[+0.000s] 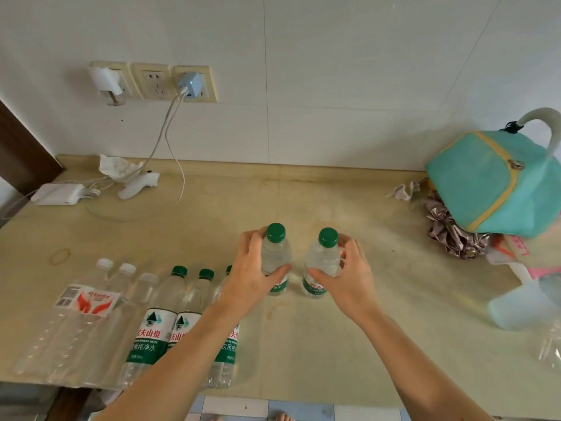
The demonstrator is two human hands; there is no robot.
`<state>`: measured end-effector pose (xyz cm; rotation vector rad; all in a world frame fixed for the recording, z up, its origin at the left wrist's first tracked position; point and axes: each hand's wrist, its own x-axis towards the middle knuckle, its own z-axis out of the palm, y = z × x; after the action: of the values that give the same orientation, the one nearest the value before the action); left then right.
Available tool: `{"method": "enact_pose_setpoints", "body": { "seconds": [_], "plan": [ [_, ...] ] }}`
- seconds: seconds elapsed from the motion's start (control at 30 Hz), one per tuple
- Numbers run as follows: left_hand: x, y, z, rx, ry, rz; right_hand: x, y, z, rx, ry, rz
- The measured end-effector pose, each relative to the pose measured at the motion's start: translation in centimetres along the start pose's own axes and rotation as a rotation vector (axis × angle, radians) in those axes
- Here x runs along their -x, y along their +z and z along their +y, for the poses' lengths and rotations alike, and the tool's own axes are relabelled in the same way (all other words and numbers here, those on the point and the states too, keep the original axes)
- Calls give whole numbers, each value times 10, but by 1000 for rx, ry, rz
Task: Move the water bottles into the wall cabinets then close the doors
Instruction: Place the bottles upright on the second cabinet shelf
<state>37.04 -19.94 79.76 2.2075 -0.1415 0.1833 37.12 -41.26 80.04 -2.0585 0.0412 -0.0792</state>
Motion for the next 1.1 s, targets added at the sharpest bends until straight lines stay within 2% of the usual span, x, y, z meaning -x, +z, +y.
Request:
{"method": "enact_pose_setpoints", "body": {
  "seconds": [0.23, 0.37, 0.57, 0.87, 1.1],
  "plan": [
    [8, 8, -17, 71, -214, -123, 11, 9, 22, -111, 135, -95],
    [6, 11, -26, 135, -288, -162, 15, 19, 43, -83, 220, -134],
    [-1, 8, -29, 198, -295, -207, 9, 29, 30, -224, 264, -48],
    [-10, -32, -20, 339, -182, -212, 30, 35, -20, -407, 234, 136],
    [-53, -119, 65, 524, 130, -25, 22, 4, -145, -432, -51, 292]
  ]
}}
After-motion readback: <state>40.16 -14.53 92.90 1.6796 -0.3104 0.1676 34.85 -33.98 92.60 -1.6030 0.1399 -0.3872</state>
